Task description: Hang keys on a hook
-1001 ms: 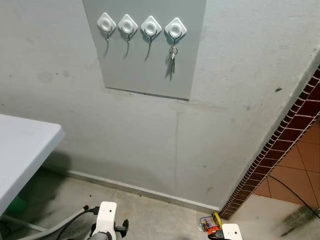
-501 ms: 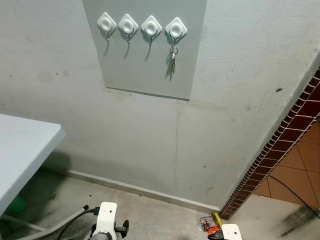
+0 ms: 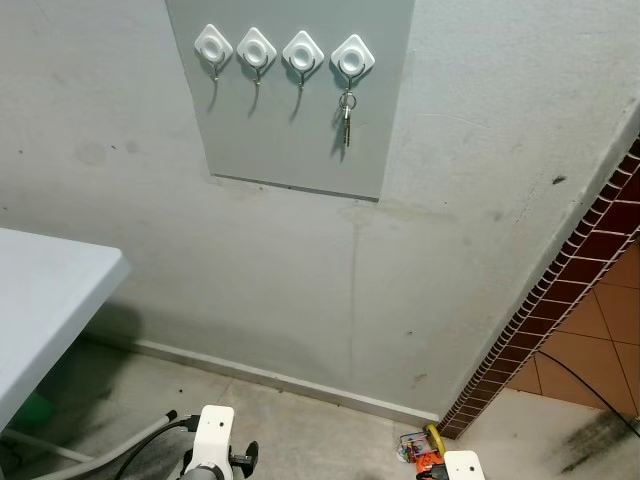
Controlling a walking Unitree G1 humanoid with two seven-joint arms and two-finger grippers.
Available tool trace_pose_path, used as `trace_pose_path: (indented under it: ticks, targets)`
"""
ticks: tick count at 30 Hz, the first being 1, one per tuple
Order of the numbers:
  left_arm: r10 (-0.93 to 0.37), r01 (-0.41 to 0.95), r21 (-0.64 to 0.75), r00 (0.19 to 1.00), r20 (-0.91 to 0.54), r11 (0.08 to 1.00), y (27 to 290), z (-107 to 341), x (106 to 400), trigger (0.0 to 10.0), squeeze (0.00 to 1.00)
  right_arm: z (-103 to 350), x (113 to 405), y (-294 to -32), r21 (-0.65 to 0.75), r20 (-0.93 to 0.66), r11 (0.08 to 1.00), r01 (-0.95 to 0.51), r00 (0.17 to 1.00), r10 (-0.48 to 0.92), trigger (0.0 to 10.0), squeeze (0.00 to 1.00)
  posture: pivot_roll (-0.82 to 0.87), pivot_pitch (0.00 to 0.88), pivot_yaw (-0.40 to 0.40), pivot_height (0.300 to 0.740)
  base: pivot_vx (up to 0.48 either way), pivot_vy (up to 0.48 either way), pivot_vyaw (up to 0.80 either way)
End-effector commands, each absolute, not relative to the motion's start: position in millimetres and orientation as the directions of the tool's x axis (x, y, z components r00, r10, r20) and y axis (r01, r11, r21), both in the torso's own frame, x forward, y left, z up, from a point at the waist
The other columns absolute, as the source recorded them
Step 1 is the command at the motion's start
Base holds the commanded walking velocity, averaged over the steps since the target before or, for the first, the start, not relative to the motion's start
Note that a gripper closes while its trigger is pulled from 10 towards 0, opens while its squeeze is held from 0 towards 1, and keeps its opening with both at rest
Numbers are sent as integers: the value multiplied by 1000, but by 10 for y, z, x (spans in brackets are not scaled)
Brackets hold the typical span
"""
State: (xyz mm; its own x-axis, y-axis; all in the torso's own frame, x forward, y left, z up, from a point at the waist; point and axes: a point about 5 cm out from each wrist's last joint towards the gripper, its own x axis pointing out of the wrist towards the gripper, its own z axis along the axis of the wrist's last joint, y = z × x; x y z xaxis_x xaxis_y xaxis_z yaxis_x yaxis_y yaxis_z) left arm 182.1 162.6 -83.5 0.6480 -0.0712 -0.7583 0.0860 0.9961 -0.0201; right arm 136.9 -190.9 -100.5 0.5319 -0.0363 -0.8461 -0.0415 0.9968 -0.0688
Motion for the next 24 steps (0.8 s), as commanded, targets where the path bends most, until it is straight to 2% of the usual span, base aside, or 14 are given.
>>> trace_pose_path:
  ticks: [1, 24]
  targets:
    - [-66, 83, -17, 638, -768, 996, 1646, -850, 1791, 10000, 0, -1006, 1367, -1921, -78, -849, 996, -46, 526, -42, 10000, 0, 5, 0, 20, 740, 0, 0, 0]
    - [-49, 54, -19, 633, -773, 998, 1677, -858, 1775, 10000, 0, -1005, 1375, -1917, -76, -850, 996, -46, 525, -40, 10000, 0, 4, 0, 21, 740, 0, 0, 0]
